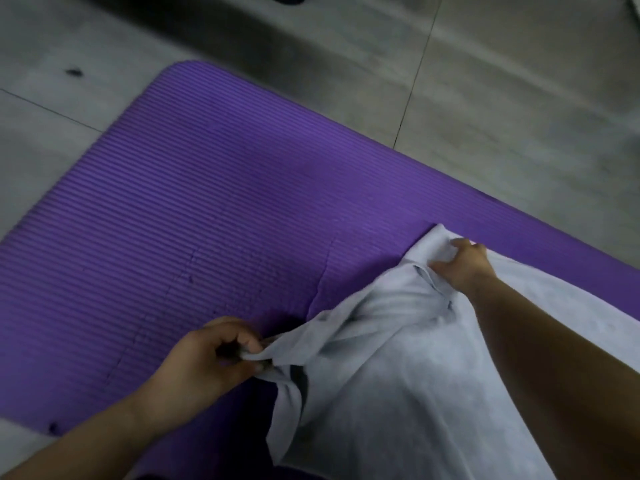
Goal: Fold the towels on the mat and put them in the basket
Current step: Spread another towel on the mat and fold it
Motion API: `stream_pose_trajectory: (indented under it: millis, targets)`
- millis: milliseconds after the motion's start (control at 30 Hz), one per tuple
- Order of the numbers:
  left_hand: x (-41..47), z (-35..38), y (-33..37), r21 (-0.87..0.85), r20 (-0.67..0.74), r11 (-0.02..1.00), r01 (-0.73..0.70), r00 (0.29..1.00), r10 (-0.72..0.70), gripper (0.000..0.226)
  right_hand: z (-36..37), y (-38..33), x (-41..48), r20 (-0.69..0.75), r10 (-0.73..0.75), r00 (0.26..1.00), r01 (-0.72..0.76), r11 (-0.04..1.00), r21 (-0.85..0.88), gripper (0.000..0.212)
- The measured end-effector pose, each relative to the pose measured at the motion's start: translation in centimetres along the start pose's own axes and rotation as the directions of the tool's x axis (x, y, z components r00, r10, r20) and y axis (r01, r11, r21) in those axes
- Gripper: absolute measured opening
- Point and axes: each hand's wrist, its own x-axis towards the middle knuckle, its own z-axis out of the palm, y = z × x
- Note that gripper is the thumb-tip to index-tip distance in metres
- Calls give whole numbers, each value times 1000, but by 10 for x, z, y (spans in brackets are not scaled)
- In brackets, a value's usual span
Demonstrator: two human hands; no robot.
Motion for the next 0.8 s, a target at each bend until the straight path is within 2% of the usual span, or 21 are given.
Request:
stream_pose_trajectory:
  millis: [67, 133, 200, 267, 400, 500, 567, 600, 667, 733, 800]
  targets:
    - [-6, -6, 3, -21, -63, 1000, 21, 998, -22, 24, -7, -2, -2, -33, -7, 999, 6, 1000, -22, 48]
    - [-10, -11, 5, -65, -115, 998, 26, 993, -34, 25, -16, -4, -4, -150, 8, 989, -2, 999, 42, 36]
    - [-10, -16, 3, -56, -147, 998, 20, 989, -28, 16, -25, -9, -3, -283, -10, 959, 40, 994, 99, 31]
    - [-7, -23, 3, -52, -181, 999, 2, 983, -11, 11, -33, -21, -4, -386, -57, 921, 141, 971, 192, 29]
    - [-7, -49, 10, -53, -283, 998, -36, 959, 20, 18, -47, -67, -7, -508, -158, 846, 372, 859, 352, 28]
    - [-13, -80, -1, -31, -309, 999, -17, 951, 6, 18, -41, -116, -4, -496, -226, 838, 468, 765, 443, 30]
    - [-17, -97, -23, 6, -331, 999, 46, 943, -41, 15, -24, -147, -2, -432, -314, 846, 496, 761, 418, 35]
    - [-18, -104, -36, 16, -347, 996, 87, 935, -76, 19, -15, -159, -3, -382, -360, 852, 503, 764, 404, 40]
    - [-21, -112, -61, 28, -354, 971, 239, 911, -214, 43, 5, -173, -8, -233, -398, 887, 461, 786, 411, 52]
    - [-28, -117, -73, 20, -258, 933, 359, 904, -342, 42, 24, -171, -12, -163, -406, 899, 437, 856, 277, 58]
    - [-27, -124, -65, 53, -153, 904, 424, 898, -412, 23, 39, -155, -21, -177, -414, 893, 427, 903, 44, 57]
